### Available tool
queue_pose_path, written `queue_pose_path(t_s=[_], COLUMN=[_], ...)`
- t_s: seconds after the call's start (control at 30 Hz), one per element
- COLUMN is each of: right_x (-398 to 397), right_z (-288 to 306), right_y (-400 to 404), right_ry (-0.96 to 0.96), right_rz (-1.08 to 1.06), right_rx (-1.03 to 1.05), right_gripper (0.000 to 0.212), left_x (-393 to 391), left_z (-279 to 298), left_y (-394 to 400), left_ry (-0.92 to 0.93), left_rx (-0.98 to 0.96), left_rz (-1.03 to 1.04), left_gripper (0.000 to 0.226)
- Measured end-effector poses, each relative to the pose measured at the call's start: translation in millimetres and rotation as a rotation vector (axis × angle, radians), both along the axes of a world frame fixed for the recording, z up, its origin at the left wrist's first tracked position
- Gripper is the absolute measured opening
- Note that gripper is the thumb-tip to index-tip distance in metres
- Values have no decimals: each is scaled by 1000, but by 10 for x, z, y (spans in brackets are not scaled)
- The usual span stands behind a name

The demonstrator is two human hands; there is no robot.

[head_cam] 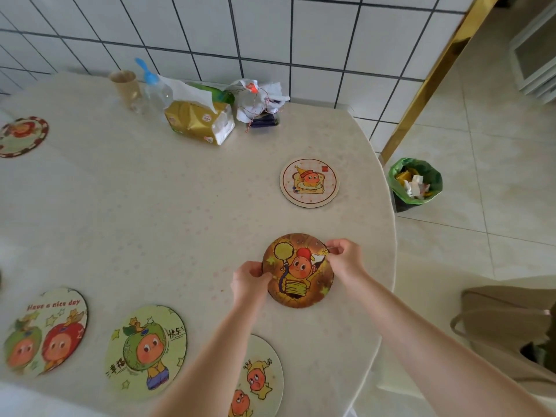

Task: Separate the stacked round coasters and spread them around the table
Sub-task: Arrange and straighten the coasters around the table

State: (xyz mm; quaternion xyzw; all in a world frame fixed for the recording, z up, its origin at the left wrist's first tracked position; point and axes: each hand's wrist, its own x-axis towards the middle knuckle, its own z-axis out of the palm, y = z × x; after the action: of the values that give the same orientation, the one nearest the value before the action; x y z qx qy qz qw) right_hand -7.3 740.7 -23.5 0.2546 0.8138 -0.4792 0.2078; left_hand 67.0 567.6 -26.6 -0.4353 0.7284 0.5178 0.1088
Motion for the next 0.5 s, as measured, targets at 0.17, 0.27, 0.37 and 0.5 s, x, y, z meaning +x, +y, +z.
queue_pose_path(t_s=[0.17, 0.27, 0.37, 0.5], right_x=[-80, -82, -74, 62], right_z=[-53, -96, -100, -111], right_y=[17, 57, 93, 127], right_ry=[33, 25, 24, 25], right_rz=[-8, 11, 36, 52], right_rx=[36, 42, 44, 19], right_gripper=[25, 24, 22, 26], left_x=[-10, 50, 100, 292], left_z=[-36, -81, -91, -74], left_y=[11, 30, -34, -223], left_ry=[2, -6, -2, 6], left_rx=[-36, -54, -52, -68], left_rz=[-20, -5, 66, 93], left_gripper=[20, 22, 25, 25])
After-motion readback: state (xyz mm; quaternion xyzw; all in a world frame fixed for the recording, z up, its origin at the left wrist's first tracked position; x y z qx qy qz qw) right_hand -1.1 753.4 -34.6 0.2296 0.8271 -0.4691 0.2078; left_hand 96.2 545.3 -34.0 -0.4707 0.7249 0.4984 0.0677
